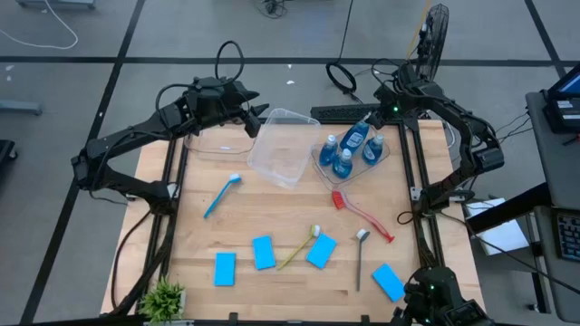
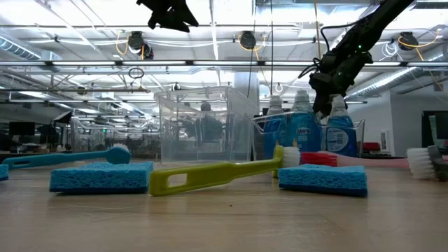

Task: Pick & Place Kitchen Sink Supplies
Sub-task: Adjust the blue soap dispenser in the right transparent bin

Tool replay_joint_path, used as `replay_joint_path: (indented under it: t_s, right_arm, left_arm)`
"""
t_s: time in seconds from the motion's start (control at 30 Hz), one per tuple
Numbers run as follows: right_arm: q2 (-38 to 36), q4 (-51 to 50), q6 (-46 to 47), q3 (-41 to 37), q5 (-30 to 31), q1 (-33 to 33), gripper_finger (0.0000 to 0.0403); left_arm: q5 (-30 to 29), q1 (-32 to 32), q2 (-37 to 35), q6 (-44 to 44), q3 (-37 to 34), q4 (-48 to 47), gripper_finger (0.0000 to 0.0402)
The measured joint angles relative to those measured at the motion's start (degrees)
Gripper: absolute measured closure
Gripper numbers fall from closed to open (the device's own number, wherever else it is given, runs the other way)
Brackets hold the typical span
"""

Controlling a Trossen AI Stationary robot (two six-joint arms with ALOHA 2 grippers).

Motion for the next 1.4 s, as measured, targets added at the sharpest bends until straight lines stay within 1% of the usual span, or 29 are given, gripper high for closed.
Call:
replay_joint_path:
  t_s: [0.27, 0.43, 0.73, 0.87, 1.03, 1.33, 1.4]
  right_arm:
    - [0.00, -0.03, -0.04, 0.00, -0.16, 0.01, 0.0252]
    - [-0.09, 0.07, -0.04, 0.00, -0.48, 0.02, 0.0269]
    - [-0.78, 0.11, -0.24, 0.00, 0.34, 0.02, 0.0272]
    - [-2.71, -0.17, -2.03, -0.07, 4.13, 0.11, 0.0273]
    - [-5.40, -0.42, -2.45, -0.09, 5.85, 0.14, 0.0274]
    - [-8.07, -0.37, -2.40, -0.09, 5.28, 3.68, 0.0274]
    - [-8.07, -0.48, -2.66, -0.09, 7.16, 5.33, 0.0275]
  left_arm:
    - [-0.02, 0.00, 0.01, 0.13, 0.00, 0.01, 0.0188]
    - [-0.02, 0.00, 0.00, 0.37, 0.00, 0.01, 0.0188]
    - [-0.04, -0.02, 0.00, 0.35, 0.00, 0.01, 0.0188]
    - [-0.04, -0.02, 0.00, 0.61, 0.00, 0.06, 0.0188]
    - [-0.04, -0.02, 0.02, 0.64, 0.00, 0.20, 0.0188]
    - [-0.02, 0.00, 0.02, 0.57, 0.00, 0.26, 0.0188]
    - [-0.02, -0.01, 0.00, 0.56, 0.00, 0.26, 0.0188]
